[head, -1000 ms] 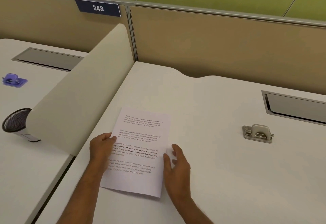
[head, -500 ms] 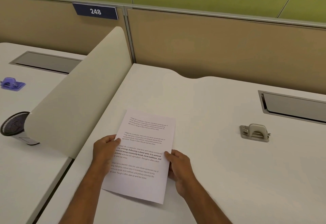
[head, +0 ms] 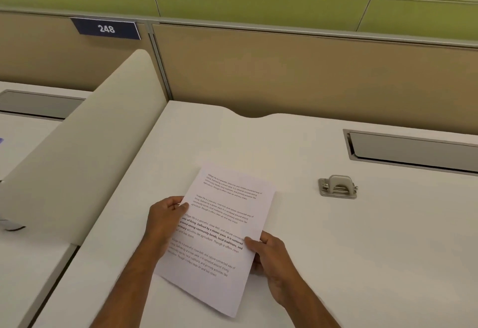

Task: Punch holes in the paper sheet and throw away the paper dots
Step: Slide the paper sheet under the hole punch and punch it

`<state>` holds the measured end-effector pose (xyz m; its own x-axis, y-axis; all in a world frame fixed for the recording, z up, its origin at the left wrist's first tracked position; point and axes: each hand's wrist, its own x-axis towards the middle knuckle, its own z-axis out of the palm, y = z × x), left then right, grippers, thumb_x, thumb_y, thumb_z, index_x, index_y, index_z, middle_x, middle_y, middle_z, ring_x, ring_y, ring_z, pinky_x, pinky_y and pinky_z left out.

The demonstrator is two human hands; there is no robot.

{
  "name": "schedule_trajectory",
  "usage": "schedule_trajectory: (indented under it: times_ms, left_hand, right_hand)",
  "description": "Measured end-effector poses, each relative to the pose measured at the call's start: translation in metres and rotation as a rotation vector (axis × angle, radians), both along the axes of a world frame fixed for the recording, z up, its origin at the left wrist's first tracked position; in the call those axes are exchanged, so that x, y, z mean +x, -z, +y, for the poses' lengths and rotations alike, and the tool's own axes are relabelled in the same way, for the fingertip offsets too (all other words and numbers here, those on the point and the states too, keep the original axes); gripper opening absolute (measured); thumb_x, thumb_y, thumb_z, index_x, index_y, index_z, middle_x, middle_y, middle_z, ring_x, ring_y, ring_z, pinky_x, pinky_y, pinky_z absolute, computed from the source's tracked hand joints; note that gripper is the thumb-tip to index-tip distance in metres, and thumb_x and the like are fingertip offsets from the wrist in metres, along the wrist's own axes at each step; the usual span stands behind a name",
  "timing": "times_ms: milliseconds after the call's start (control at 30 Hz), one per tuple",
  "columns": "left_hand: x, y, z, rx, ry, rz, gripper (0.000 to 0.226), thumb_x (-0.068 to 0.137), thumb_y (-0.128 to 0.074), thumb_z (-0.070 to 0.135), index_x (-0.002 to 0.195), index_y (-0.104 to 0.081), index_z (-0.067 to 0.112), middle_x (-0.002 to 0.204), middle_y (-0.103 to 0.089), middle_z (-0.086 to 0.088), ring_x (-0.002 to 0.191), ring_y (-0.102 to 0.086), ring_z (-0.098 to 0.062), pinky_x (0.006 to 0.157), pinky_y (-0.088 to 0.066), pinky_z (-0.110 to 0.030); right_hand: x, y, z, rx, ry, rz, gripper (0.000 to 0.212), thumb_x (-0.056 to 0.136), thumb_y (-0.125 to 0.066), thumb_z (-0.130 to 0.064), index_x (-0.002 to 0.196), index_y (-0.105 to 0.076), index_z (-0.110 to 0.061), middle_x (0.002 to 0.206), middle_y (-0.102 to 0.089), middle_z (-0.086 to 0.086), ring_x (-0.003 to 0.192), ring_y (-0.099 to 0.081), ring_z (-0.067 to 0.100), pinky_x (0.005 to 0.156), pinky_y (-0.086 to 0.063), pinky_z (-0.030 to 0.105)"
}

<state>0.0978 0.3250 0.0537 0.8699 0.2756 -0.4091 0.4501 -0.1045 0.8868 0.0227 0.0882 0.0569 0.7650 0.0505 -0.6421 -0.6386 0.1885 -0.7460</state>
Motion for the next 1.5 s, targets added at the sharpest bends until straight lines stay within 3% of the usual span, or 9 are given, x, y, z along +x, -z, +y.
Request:
schedule_trajectory:
  times_ms: [133, 333, 467, 633, 733, 1000, 1267, 1500]
  left_hand:
    - [0.000, -0.009, -0.037, 0.021, 0.112, -0.035, 0.010, 0.092, -0.070, 0.013, 0.095, -0.071, 0.022, 0.088, -0.078, -0.003, 0.083, -0.075, -0.020, 0.070, -0.054, -0.024]
    - [-0.005, -0.018, -0.085, -0.027, 0.281, 0.011, 0.019, 0.086, -0.078, 0.024, 0.101, -0.074, 0.013, 0.091, -0.080, -0.005, 0.086, -0.076, -0.025, 0.080, -0.059, -0.036]
    - [-0.015, -0.024, -0.107, -0.087, 0.354, 0.048, 0.021, 0.084, -0.079, 0.022, 0.102, -0.075, 0.012, 0.094, -0.079, -0.007, 0.087, -0.076, -0.024, 0.072, -0.056, -0.030]
    - [-0.038, -0.017, -0.137, -0.325, 0.284, 0.105, 0.033, 0.086, -0.074, 0.016, 0.118, -0.071, 0.010, 0.110, -0.077, -0.011, 0.106, -0.071, -0.032, 0.089, -0.055, -0.038]
    - [-0.056, -0.012, -0.163, -0.415, 0.283, 0.129, 0.031, 0.089, -0.069, 0.011, 0.119, -0.069, 0.006, 0.115, -0.075, -0.013, 0.109, -0.071, -0.032, 0.094, -0.054, -0.042]
    - [-0.083, -0.002, -0.220, -0.389, 0.391, 0.196, 0.028, 0.094, -0.063, 0.005, 0.122, -0.066, 0.006, 0.109, -0.076, -0.016, 0.099, -0.074, -0.036, 0.082, -0.061, -0.050]
    - [-0.078, -0.002, -0.233, -0.344, 0.421, 0.210, 0.027, 0.094, -0.063, 0.004, 0.122, -0.065, 0.006, 0.109, -0.077, -0.014, 0.098, -0.074, -0.034, 0.082, -0.061, -0.049]
    - [-0.066, -0.002, -0.230, -0.305, 0.447, 0.242, 0.029, 0.093, -0.065, 0.004, 0.123, -0.066, 0.008, 0.110, -0.077, -0.012, 0.100, -0.074, -0.031, 0.088, -0.059, -0.051]
  right_hand:
    - [-0.017, -0.001, -0.034, 0.017, 0.090, 0.003, 0.022, 0.098, -0.057, -0.011, 0.115, -0.070, -0.014, 0.105, -0.078, 0.004, 0.095, -0.075, 0.028, 0.073, -0.060, 0.040]
    - [-0.040, -0.001, -0.090, 0.010, 0.262, -0.020, 0.022, 0.098, -0.057, -0.010, 0.116, -0.069, -0.015, 0.105, -0.078, 0.006, 0.095, -0.075, 0.029, 0.078, -0.061, 0.046]
    - [-0.055, -0.001, -0.125, -0.004, 0.399, -0.040, 0.020, 0.098, -0.059, -0.010, 0.114, -0.070, -0.015, 0.104, -0.078, 0.006, 0.097, -0.074, 0.031, 0.077, -0.061, 0.047]
    - [-0.072, 0.002, -0.151, 0.013, 0.576, -0.056, 0.020, 0.096, -0.062, -0.008, 0.112, -0.071, -0.014, 0.104, -0.078, 0.008, 0.100, -0.072, 0.034, 0.089, -0.057, 0.057]
    - [-0.078, 0.003, -0.158, 0.044, 0.679, -0.050, 0.019, 0.095, -0.062, -0.007, 0.109, -0.072, -0.015, 0.103, -0.078, 0.006, 0.095, -0.072, 0.030, 0.091, -0.057, 0.053]
    - [-0.087, 0.010, -0.170, 0.123, 0.883, -0.019, 0.017, 0.094, -0.064, -0.005, 0.106, -0.071, -0.016, 0.111, -0.075, 0.008, 0.105, -0.070, 0.032, 0.078, -0.057, 0.038]
    - [-0.099, 0.014, -0.188, 0.165, 0.880, -0.059, 0.029, 0.092, -0.063, -0.001, 0.118, -0.069, -0.013, 0.112, -0.076, 0.008, 0.106, -0.070, 0.033, 0.094, -0.054, 0.053]
    - [-0.098, 0.019, -0.215, 0.251, 0.901, -0.080, 0.035, 0.092, -0.061, 0.001, 0.125, -0.064, -0.012, 0.119, -0.073, 0.012, 0.109, -0.069, 0.033, 0.099, -0.052, 0.052]
